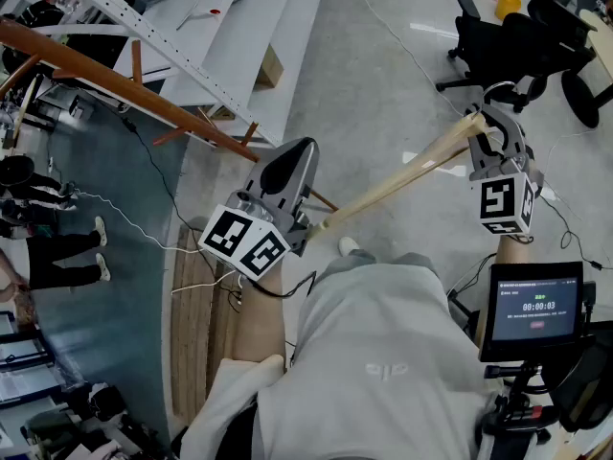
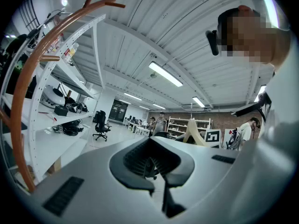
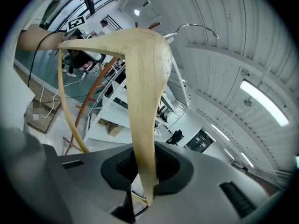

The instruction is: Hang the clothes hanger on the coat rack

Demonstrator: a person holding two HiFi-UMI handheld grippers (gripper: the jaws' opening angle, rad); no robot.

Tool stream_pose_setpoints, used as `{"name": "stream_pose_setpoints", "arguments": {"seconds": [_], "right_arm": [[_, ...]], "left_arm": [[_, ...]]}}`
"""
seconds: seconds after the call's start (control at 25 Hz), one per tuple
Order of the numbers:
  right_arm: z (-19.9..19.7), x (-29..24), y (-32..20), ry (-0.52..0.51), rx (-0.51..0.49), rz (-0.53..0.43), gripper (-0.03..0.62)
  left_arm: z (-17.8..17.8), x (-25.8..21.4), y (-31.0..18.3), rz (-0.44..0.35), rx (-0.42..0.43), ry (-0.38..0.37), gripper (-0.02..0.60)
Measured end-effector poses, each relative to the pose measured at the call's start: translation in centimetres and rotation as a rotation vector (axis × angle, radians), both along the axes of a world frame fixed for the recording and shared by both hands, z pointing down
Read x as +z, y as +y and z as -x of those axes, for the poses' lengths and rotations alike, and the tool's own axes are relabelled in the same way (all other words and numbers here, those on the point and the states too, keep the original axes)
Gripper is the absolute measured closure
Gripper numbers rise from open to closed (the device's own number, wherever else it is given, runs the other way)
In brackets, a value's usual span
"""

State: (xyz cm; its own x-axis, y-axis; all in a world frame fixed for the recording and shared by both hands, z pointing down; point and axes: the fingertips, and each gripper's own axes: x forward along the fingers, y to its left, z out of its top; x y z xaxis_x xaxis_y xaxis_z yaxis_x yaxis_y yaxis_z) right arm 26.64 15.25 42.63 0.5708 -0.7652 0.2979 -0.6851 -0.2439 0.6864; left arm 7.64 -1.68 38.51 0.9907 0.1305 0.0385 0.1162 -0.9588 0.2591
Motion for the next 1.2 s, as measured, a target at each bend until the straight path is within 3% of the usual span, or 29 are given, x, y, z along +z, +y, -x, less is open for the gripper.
{"name": "stream_pose_setpoints", "arguments": {"seconds": [0.32, 0.56, 0.84, 1.2], "right_arm": [[-2.3, -0.6, -9.3, 0.0, -0.076, 0.011, 0.531], [-2.1, -1.1, -12.2, 0.001, -0.158, 0.027, 0.531], [-1.1, -4.3, -22.3, 0.033, -0.409, 0.003, 0.531], [6.6, -13.2, -33.1, 0.075, -0.72, -0.083, 0.531]], "left_arm": [[-1.5, -0.6, -7.1, 0.007, -0.064, 0.003, 0.577], [-0.2, -1.0, -8.4, 0.015, -0.137, 0.018, 0.577], [1.8, -3.4, -12.6, -0.04, -0.278, 0.037, 0.577], [9.3, -11.4, -15.8, -0.122, -0.486, 0.089, 0.577]]}}
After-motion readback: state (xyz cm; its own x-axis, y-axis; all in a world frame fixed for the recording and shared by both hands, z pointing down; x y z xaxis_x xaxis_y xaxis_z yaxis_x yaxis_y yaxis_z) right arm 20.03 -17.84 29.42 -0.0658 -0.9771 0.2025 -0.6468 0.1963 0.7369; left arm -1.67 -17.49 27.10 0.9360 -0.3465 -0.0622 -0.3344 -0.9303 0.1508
